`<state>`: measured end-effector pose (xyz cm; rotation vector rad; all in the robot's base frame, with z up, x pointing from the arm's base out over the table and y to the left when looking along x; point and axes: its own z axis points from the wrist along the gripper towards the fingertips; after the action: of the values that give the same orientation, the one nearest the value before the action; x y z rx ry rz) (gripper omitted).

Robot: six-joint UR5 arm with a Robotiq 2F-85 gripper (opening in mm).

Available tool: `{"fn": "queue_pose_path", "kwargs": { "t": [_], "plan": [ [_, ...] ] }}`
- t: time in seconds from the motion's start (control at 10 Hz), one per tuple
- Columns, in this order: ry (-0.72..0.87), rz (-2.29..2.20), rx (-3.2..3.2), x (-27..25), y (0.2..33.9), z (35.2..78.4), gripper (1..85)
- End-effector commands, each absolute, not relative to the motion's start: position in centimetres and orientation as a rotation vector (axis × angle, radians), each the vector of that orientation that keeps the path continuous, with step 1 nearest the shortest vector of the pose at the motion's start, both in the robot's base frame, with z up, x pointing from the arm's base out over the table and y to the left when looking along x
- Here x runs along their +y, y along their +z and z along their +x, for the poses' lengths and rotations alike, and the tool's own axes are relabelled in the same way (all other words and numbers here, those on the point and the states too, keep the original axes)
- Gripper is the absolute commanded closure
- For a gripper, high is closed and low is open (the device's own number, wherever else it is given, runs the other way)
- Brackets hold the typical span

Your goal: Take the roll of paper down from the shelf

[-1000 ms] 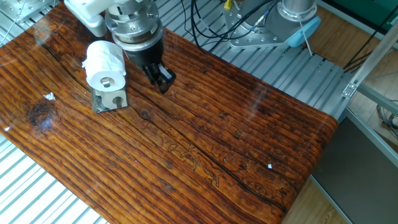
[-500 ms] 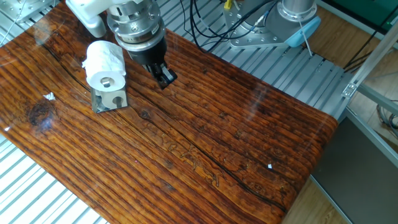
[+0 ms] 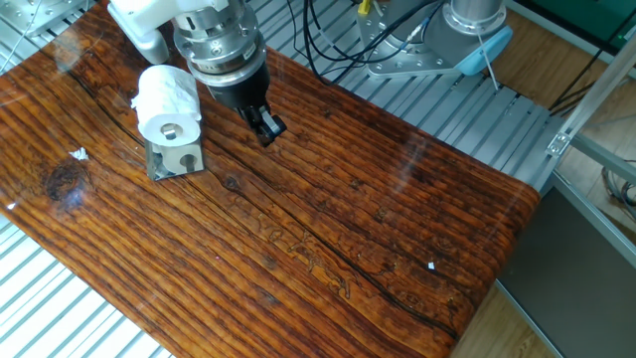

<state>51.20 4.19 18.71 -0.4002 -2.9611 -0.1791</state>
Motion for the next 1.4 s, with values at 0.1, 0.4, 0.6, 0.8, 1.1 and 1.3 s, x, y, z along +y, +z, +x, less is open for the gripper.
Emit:
{"fn": "queue_pose_path", "kwargs": {
  "t": [0.1, 0.4, 0.6, 0.8, 1.1, 1.3],
  "plan": [
    [-0.224, -0.438, -2.942, 5.16, 18.56, 51.12, 84.7],
    [-0.215, -0.412, -2.949, 4.91, 18.51, 51.04, 84.7],
    [-0.2, -0.392, -2.96, 4.51, 18.38, 51.04, 84.7],
    [-0.191, -0.391, -2.962, 4.46, 18.49, 51.14, 84.7],
    [-0.186, -0.391, -2.962, 4.39, 18.45, 51.16, 84.7],
    [-0.182, -0.391, -2.963, 4.29, 18.43, 51.14, 84.7]
  ]
}}
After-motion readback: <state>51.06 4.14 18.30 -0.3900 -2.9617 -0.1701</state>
